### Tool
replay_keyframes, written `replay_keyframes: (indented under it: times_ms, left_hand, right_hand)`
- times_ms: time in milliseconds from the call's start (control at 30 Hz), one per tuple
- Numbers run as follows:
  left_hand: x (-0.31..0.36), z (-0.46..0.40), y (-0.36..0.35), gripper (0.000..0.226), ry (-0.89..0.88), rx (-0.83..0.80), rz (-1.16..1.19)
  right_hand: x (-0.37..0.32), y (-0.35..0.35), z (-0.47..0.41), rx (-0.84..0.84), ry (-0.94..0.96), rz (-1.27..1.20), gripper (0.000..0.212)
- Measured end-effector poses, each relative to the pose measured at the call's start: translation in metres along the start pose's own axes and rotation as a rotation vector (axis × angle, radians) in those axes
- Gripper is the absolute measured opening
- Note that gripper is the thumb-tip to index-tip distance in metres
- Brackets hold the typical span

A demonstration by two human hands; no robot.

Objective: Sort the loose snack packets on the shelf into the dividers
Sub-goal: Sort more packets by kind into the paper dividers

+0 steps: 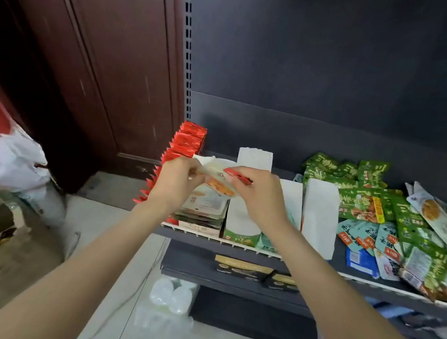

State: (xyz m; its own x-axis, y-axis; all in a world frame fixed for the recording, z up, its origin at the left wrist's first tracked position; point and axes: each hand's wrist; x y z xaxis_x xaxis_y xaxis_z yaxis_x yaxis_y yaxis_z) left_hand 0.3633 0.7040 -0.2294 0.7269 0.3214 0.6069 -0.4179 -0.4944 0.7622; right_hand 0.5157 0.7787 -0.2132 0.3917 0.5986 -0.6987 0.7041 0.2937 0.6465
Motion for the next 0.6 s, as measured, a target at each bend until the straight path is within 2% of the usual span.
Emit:
replay_keyframes:
  times_ms: [67, 167, 233, 300, 433, 600]
  left_hand:
    - [-0.012, 0.004, 0.001, 0.012, -0.018, 0.006, -0.049]
    - [-0.02, 0.01, 0.004, 0.027, -0.176, 0.106, -0.092]
    - [-0.022, 0.014, 0.009, 0.026, -0.306, 0.063, -0.067]
    - [-0.03, 0.018, 0.011, 0.015, -0.409, -0.01, -0.175]
    - [-0.048, 0.025, 0.011, 0.019, -0.347, -0.109, -0.422]
    - [-0.047, 0.028, 0.006, 0.036, -0.319, -0.199, -0.566]
  right_hand:
    - [-0.003, -0.009, 0.004, -0.049, 0.007, 0.053, 0.023]
    - [-0.007, -0.02, 0.007, -0.107, 0.022, 0.137, 0.025]
    - [-0.006, -0.028, 0.007, -0.172, 0.009, 0.142, 0.023]
    - [-0.002, -0.036, 0.006, -0.249, -0.023, 0.113, 0.025]
    - [0.01, -0.043, 0.012, -0.296, -0.074, 0.123, 0.032]
    - [0.02, -0.045, 0.018, -0.394, -0.145, 0.112, 0.025]
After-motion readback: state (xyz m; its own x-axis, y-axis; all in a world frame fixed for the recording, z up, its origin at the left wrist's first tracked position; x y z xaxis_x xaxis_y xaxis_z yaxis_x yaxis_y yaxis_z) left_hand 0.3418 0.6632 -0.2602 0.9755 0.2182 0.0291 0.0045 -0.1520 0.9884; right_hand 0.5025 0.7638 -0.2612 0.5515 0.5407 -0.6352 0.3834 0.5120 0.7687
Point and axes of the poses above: each hand's wrist, its own z-axis away from the middle knuckle, its own y-axis out of the back of the hand, x = y × z, and after that the axes turned 2 degrees about x, right-handed
